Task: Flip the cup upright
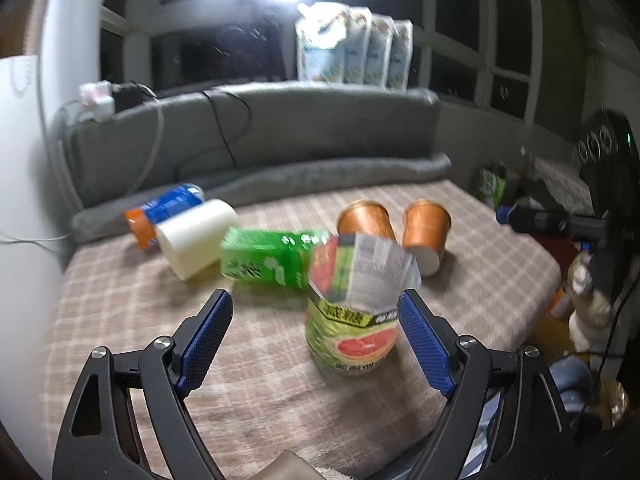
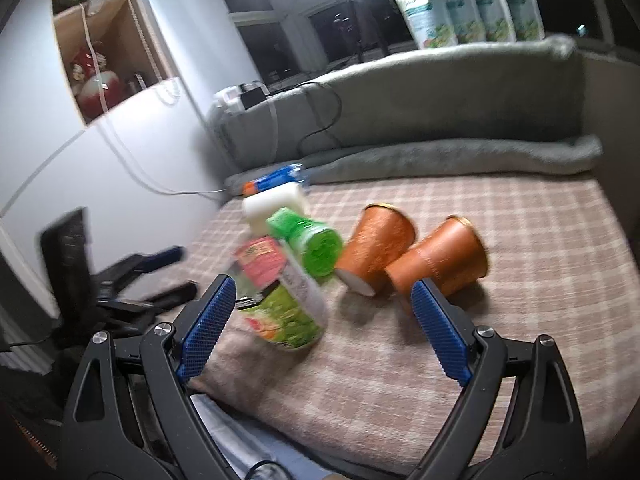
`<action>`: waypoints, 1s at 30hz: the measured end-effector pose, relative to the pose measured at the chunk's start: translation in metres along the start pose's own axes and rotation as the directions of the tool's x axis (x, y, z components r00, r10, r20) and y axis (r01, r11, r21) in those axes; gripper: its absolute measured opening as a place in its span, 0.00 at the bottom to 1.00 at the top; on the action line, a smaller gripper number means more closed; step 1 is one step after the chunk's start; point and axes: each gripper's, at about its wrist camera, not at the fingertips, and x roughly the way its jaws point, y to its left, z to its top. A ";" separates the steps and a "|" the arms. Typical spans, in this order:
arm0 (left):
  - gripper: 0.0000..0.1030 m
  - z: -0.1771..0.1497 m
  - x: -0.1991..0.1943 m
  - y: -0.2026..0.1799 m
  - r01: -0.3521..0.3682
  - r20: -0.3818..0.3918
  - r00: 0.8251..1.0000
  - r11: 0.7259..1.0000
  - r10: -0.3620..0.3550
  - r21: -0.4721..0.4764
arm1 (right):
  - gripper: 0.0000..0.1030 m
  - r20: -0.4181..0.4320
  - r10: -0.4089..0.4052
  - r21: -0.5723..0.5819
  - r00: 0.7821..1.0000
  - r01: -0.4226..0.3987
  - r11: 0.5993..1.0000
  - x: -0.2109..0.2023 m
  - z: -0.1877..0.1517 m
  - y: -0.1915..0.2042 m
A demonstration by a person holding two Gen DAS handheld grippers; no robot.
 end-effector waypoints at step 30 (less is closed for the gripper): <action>0.83 0.027 -0.050 0.008 -0.223 0.256 0.931 0.960 0.261 -0.169 | 1.00 0.318 -0.477 0.015 0.819 0.499 0.867 -0.033 0.013 0.024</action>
